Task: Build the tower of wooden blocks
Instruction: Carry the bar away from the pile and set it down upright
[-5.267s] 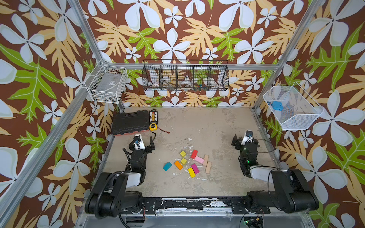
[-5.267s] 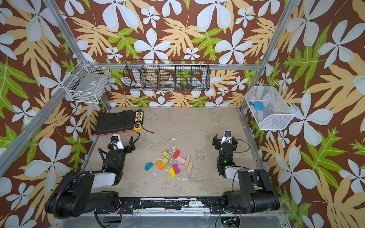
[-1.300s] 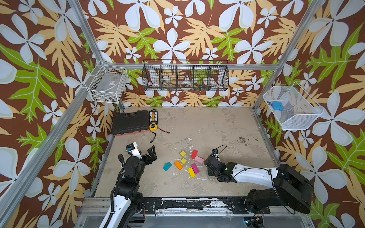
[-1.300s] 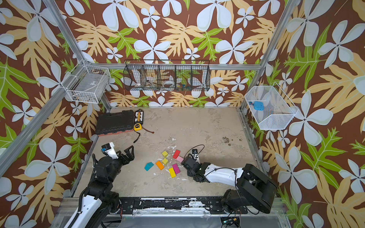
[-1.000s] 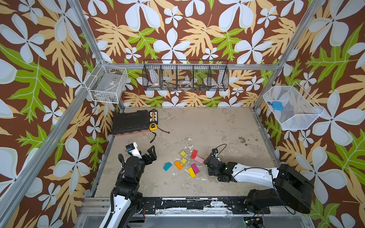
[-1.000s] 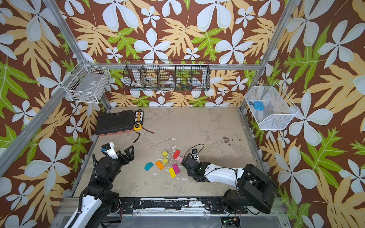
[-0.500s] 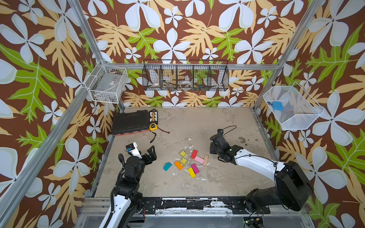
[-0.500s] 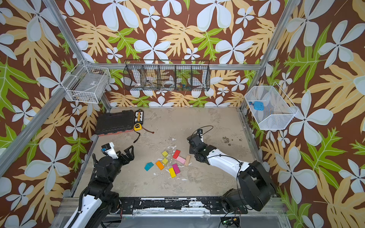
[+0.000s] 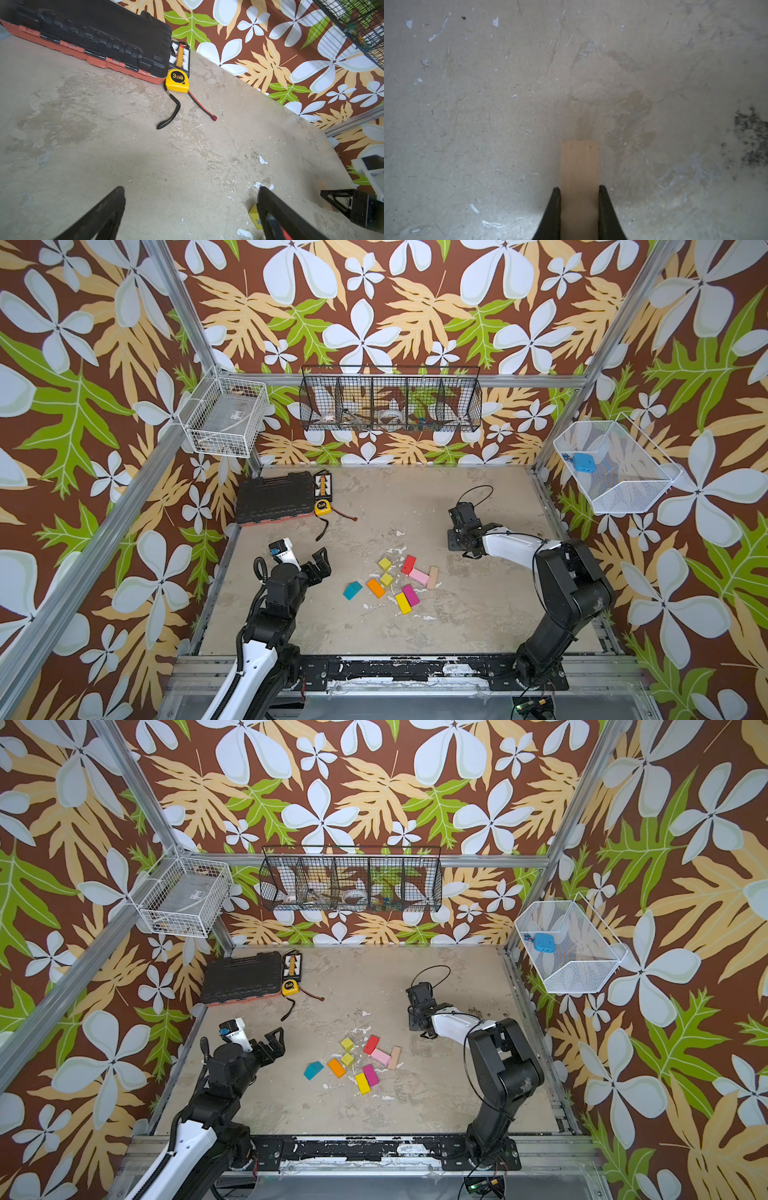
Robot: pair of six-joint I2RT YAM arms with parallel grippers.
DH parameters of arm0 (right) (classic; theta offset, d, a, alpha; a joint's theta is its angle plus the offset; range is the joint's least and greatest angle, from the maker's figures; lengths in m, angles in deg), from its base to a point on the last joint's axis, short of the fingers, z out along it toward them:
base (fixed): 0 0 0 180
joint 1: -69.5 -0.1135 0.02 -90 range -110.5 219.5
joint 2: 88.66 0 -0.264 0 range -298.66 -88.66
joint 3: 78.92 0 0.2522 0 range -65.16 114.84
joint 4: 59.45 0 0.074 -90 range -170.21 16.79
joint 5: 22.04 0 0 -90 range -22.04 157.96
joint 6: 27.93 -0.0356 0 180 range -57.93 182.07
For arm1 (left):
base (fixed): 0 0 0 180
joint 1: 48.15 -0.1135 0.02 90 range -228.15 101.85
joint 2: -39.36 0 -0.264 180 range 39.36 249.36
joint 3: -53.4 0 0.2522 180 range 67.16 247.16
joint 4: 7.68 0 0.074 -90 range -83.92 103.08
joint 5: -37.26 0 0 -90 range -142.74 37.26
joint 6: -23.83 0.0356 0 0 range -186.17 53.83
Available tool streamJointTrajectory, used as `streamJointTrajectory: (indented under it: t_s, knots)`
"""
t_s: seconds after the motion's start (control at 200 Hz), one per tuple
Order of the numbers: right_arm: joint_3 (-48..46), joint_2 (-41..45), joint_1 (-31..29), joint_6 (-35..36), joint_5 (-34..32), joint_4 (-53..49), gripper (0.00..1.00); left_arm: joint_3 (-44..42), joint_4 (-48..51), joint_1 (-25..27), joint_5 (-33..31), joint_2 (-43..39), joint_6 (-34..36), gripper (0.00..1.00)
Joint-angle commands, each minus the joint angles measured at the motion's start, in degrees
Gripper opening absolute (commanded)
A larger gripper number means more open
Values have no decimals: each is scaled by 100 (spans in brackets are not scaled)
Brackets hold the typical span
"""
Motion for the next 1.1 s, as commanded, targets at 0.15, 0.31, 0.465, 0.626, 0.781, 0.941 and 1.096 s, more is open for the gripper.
streamJointTrajectory:
  t_s: [0.15, 0.31, 0.465, 0.626, 0.781, 0.941, 1.096]
  knots:
    - [-74, 28, 15, 163, 147, 197, 0, 47, -141, 2, -124, -12, -56, 100]
    - [-138, 60, 12, 156, 164, 287, 0, 33, -92, 3, -177, -132, -65, 100]
    - [-86, -22, 7, 150, 154, 246, 3, 32, -72, 5, -204, -143, -79, 100]
    - [-50, -78, 11, 141, 162, 202, 13, 33, -72, 4, -228, -124, -90, 100]
    - [-23, -94, 14, 134, 181, 172, 21, 63, -81, 0, -229, -16, -85, 100]
    - [-93, 21, 7, 106, 112, 169, 39, 73, -81, -3, -229, 38, -92, 100]
    - [-129, 186, 8, 21, 168, 144, 49, 78, -81, 2, -225, 36, -93, 100]
